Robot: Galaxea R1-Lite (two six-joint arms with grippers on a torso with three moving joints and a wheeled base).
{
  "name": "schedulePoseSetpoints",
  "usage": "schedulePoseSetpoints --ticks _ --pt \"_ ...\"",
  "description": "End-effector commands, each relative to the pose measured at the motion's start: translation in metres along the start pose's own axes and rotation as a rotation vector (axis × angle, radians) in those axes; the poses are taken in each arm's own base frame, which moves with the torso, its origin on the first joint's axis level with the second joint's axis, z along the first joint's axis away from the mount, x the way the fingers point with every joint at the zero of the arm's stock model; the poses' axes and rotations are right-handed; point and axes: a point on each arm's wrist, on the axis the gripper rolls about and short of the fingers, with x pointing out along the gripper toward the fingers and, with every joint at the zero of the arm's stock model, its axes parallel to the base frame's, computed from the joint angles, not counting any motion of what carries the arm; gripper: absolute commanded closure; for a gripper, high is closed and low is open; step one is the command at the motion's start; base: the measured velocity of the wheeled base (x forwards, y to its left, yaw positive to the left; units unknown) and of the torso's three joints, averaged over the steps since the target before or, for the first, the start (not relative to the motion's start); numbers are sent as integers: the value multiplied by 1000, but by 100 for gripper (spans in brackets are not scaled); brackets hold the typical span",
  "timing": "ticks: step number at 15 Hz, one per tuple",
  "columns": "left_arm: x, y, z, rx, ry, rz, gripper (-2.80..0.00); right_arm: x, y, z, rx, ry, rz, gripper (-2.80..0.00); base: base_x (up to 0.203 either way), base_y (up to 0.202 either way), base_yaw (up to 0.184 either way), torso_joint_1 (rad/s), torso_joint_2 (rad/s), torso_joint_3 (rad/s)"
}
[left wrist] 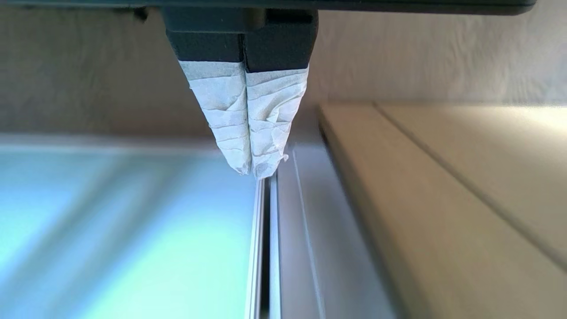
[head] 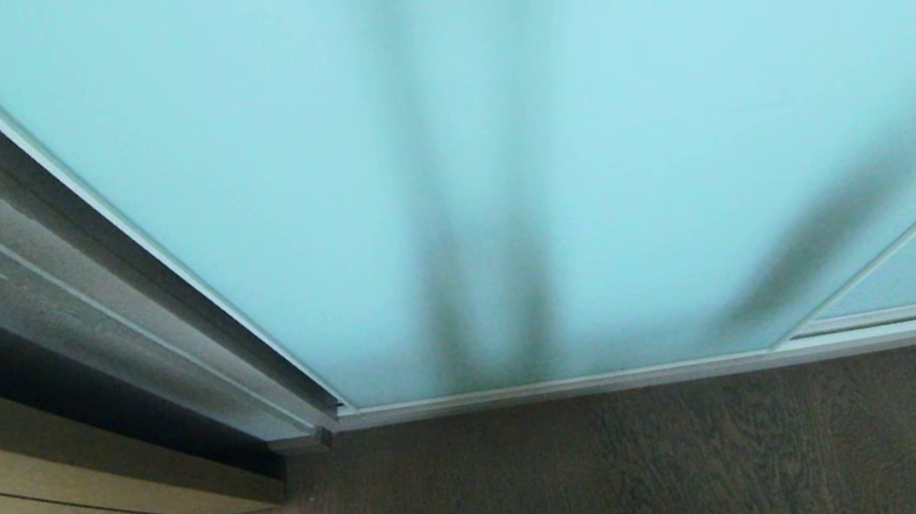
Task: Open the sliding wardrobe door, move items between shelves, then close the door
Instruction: Open the door
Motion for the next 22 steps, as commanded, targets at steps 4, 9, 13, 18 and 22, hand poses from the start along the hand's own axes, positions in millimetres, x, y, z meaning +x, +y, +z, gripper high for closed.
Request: schedulePoseSetpoints --ticks 4,9,13,18,22 --pt "43 2 85 79 229 -13 0 0 0 0 1 0 0 0 0 0 0 0 0 0" --pt "71 2 92 109 371 -27 0 0 0 0 1 1 0 0 0 0 0 0 0 0" --pt "89 4 94 125 362 62 0 0 0 0 1 1 0 0 0 0 0 0 0 0" --pt "110 6 96 130 238 154 0 0 0 0 1 2 0 0 0 0 0 0 0 0" --pt "136 7 105 113 145 161 0 0 0 0 1 1 0 0 0 0 0 0 0 0"
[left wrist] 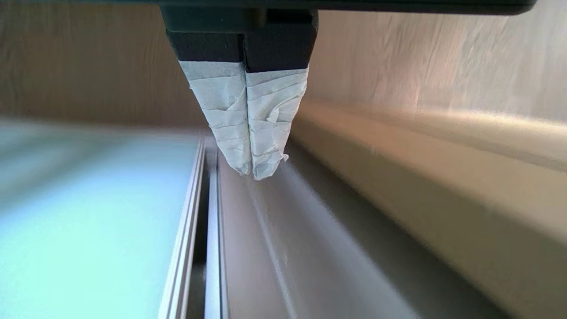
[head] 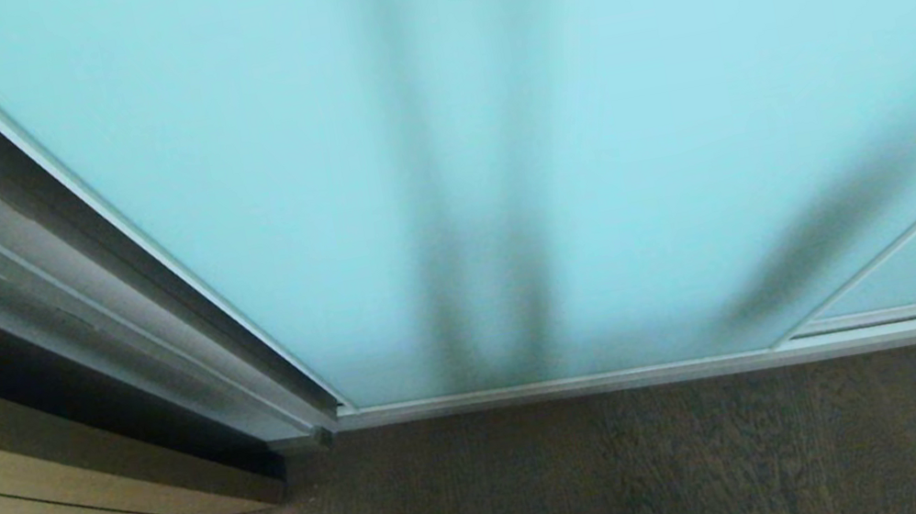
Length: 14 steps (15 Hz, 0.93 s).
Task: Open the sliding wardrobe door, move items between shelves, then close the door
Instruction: Open the door
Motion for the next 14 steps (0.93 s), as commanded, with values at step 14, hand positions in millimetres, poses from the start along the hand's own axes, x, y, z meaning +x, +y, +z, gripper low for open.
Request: schedulePoseSetpoints --ticks 14 --pt "63 -10 12 -39 -103 -5 0 0 0 0 0 0 -1 0 0 0 0 0 0 0"
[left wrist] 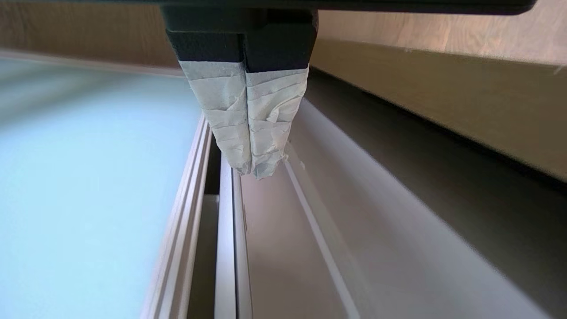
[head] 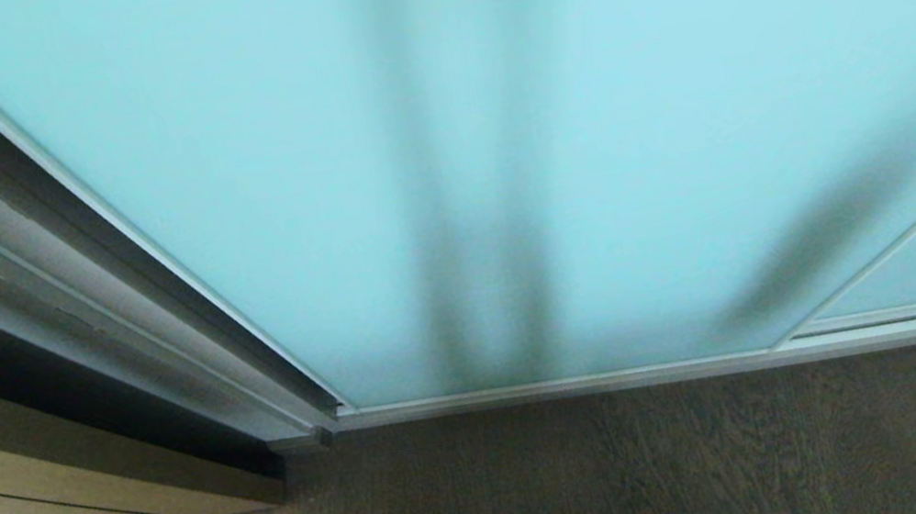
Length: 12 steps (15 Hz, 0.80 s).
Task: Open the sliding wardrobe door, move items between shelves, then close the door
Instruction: Open the door
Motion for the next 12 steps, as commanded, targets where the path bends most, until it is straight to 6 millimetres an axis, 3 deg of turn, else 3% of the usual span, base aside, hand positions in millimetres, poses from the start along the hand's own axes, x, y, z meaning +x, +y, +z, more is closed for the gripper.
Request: schedulePoseSetpoints --ticks 1,12 --pt "14 -2 -3 3 8 0 0 0 0 0 0 0 0 0 0 0 0 0 0 0" --pt "41 -14 -9 1 -5 -39 0 0 0 0 0 1 0 0 0 0 0 0 0 0"
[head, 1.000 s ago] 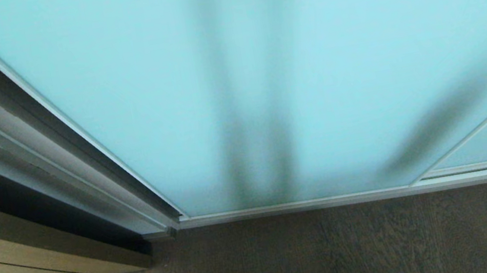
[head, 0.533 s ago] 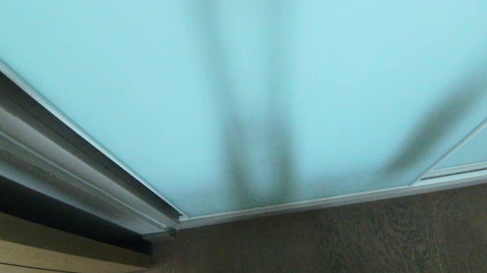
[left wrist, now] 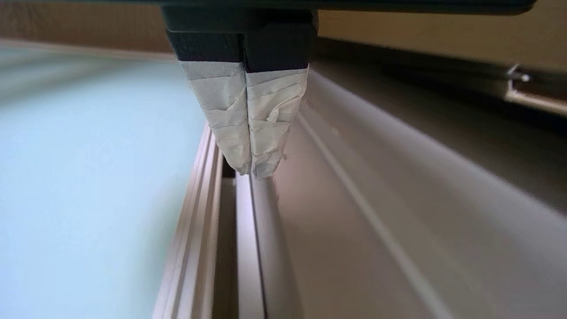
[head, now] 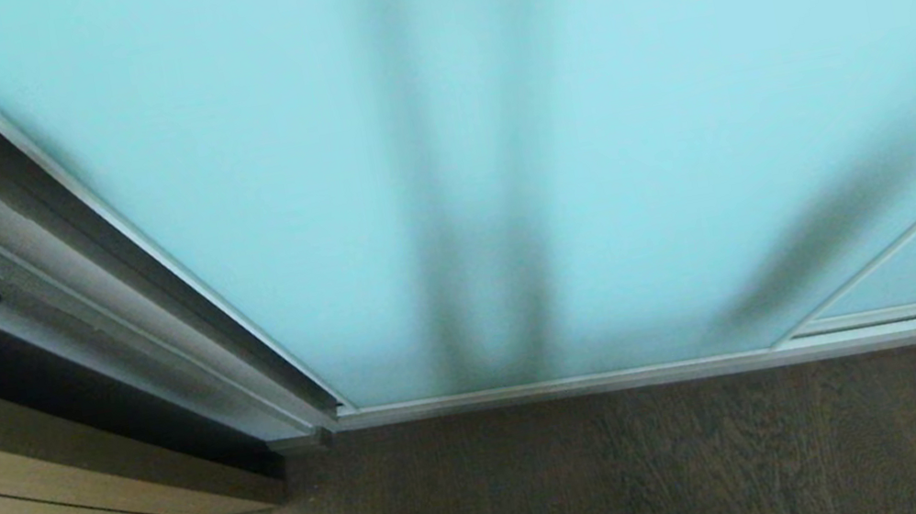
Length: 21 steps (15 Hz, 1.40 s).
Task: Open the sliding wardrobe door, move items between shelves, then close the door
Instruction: Open the door
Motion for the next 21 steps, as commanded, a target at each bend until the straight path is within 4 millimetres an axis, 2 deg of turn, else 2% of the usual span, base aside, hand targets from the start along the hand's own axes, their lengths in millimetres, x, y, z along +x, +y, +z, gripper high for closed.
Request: schedulePoseSetpoints --ticks 1,14,21 --pt "11 -3 -1 3 -4 -6 0 0 0 0 1 0 -1 0 0 0 0 0 0 0" --pt "34 -16 2 30 -13 -43 0 0 0 0 1 1 -1 0 0 0 0 0 0 0" --pt "24 -57 5 41 -18 -164 0 0 0 0 1 0 -1 0 0 0 0 0 0 0"
